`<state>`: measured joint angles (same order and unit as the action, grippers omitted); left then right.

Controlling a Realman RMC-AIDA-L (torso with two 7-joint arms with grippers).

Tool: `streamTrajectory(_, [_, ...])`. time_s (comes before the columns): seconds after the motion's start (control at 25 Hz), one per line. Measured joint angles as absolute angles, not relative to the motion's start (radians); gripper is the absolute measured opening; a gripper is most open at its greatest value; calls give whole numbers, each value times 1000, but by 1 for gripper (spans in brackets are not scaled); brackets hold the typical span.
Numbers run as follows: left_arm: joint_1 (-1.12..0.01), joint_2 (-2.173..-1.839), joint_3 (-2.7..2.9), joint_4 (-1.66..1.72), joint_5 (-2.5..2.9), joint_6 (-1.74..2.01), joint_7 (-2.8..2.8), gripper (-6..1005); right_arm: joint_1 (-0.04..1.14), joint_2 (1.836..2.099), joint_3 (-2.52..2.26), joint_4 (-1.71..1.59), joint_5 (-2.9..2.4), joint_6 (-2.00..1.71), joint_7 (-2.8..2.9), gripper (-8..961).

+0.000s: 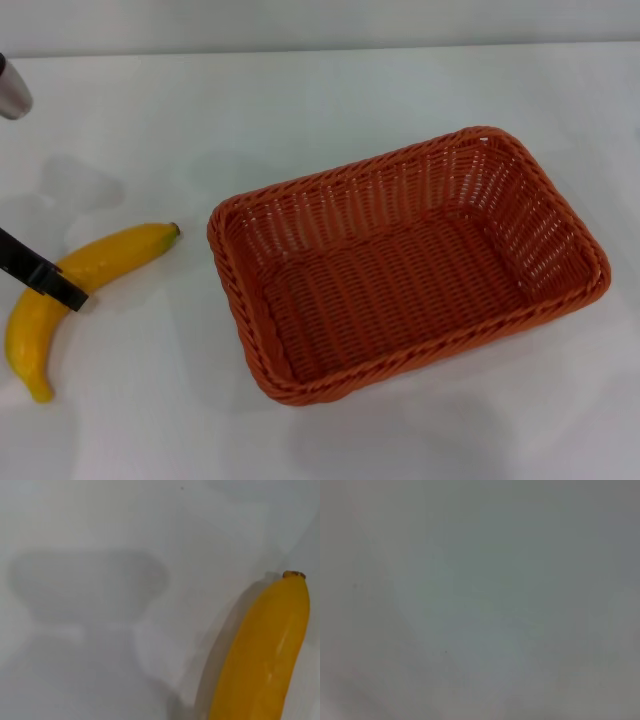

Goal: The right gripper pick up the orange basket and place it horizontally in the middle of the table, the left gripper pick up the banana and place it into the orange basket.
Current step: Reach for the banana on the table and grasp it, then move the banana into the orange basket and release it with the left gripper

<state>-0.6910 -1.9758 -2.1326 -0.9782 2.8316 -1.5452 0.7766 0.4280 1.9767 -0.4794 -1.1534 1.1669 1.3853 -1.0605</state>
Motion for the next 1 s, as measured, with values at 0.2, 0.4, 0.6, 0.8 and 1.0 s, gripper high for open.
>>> streamTrajectory(0.2, [-695,-1983,-2134,-974,2831,-1538,770,730,426,1974,-480,-1152,1166,1386,-1057,744])
streamTrajectory(0.4, [-704,-1987,-2142,-1015,2824,-1557,759,572,420,1968,-480,-1152,1166,1392,-1053,744])
streamTrajectory(0.6, [-741,-1979,-2156,-1173,2783,-1676,747,513,418,1963,-480,-1154,1166,1401,-1057,744])
streamTrajectory(0.8, [-876,-1966,-2157,-1314,2723,-1859,731,513,418,1962,-480,-1161,1166,1408,-1085,744])
streamTrajectory(1.0, [-1077,-1969,-2150,-1277,2677,-1950,728,512,422,1962,-480,-1158,1166,1409,-1119,744])
